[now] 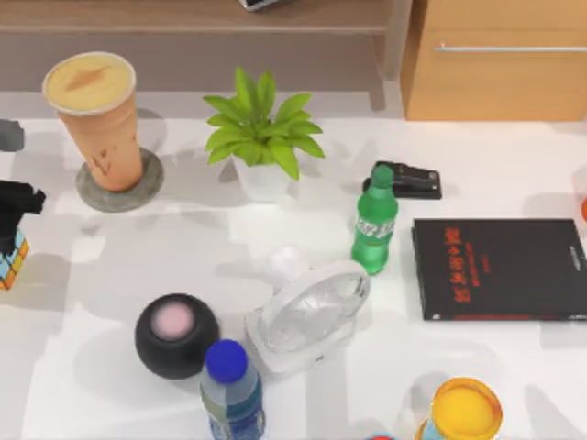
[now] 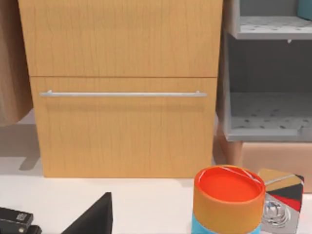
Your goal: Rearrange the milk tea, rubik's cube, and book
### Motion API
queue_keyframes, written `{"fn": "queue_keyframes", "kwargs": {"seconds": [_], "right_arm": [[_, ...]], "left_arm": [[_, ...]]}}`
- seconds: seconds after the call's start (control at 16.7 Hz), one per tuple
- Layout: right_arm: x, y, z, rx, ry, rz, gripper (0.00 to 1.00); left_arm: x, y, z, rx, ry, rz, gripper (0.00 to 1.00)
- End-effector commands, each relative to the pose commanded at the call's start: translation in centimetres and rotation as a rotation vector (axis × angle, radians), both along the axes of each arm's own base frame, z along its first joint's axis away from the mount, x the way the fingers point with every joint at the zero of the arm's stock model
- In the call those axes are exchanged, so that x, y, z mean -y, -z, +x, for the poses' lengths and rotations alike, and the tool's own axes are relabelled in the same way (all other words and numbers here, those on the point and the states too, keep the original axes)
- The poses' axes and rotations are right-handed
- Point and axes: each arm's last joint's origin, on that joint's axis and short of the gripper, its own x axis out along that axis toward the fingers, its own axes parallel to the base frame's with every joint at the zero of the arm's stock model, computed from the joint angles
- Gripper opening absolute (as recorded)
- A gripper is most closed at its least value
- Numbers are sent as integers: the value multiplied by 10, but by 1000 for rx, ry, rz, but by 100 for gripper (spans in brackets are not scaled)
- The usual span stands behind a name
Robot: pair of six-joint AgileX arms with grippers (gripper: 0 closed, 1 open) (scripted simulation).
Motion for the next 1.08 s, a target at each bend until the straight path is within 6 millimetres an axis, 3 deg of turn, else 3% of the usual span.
{"fn": "queue_keyframes", "kwargs": {"seconds": [0.18, 0.36, 0.78, 1.08], "right_arm": [[0, 0, 0, 0, 0, 0, 100], [0, 0, 0, 0, 0, 0, 100], [0, 0, 0, 0, 0, 0, 100], [0, 0, 0, 0, 0, 0, 100]], "left_arm": [[0, 2, 0, -4, 1, 0, 0], [0, -12, 2, 87, -14, 2, 0], [-2, -84, 5, 581, -107, -10, 0], [8, -137, 7, 980, -133, -43, 0]]}}
